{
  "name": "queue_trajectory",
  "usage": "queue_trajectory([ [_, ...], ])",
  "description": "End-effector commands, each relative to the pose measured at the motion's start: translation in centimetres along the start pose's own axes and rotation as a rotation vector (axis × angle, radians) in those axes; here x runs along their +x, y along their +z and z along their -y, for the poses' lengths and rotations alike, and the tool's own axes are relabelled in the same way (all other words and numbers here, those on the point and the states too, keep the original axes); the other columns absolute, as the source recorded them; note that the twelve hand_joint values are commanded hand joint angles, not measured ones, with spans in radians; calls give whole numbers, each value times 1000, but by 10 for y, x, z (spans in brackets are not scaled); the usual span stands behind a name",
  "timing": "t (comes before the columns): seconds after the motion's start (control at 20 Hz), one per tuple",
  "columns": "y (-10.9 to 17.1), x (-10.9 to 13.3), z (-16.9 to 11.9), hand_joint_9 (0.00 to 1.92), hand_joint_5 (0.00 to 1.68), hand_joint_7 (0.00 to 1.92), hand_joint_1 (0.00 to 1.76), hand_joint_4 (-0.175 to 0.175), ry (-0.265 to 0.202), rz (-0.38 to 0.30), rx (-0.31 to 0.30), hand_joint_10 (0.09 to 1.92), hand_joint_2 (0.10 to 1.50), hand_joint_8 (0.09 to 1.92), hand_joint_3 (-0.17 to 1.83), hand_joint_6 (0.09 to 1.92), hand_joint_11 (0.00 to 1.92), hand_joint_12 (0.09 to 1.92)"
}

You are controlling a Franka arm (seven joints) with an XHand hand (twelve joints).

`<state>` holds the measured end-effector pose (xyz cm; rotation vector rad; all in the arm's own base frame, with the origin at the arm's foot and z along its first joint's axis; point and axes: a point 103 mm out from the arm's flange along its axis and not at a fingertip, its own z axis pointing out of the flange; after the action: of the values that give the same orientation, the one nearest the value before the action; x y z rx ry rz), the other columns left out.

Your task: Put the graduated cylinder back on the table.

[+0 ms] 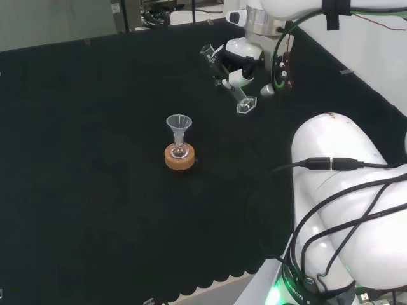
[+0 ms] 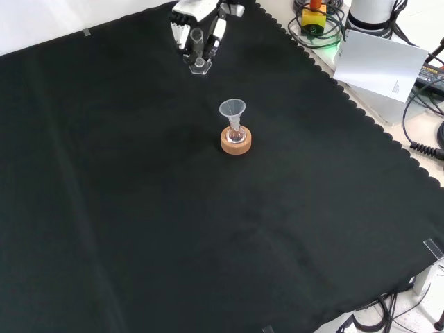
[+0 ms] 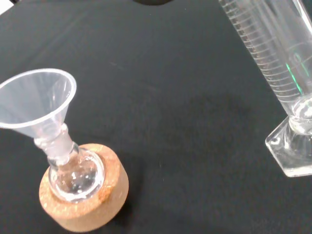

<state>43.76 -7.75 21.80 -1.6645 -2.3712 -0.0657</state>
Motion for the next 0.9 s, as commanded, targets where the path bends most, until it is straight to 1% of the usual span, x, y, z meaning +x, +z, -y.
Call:
queue_trajectory([
  [0.05, 9, -13, -24, 1476, 851, 1198, 1098, -129, -35, -75, -43, 87, 1189, 410, 1, 1200, 1398, 669],
  [0.15, 13, -17, -30, 1476, 851, 1198, 1098, -129, -35, -95, -66, 87, 1189, 410, 1, 1200, 1398, 669],
  [0.3, 19, -21, -39, 1476, 851, 1198, 1098, -129, -23, -112, -91, 87, 1189, 409, 1, 1201, 1398, 669],
  [0.4, 24, -26, -45, 1475, 851, 1197, 1098, -129, -21, -137, -111, 87, 1189, 409, 1, 1201, 1398, 670],
  [0.6, 34, -34, -56, 1475, 851, 1197, 1097, -129, -28, -198, -144, 87, 1189, 409, 1, 1201, 1399, 670],
  [0.9, 50, -39, -71, 1475, 851, 1196, 1097, -127, -43, -251, -173, 87, 1189, 408, 1, 1202, 1400, 671],
])
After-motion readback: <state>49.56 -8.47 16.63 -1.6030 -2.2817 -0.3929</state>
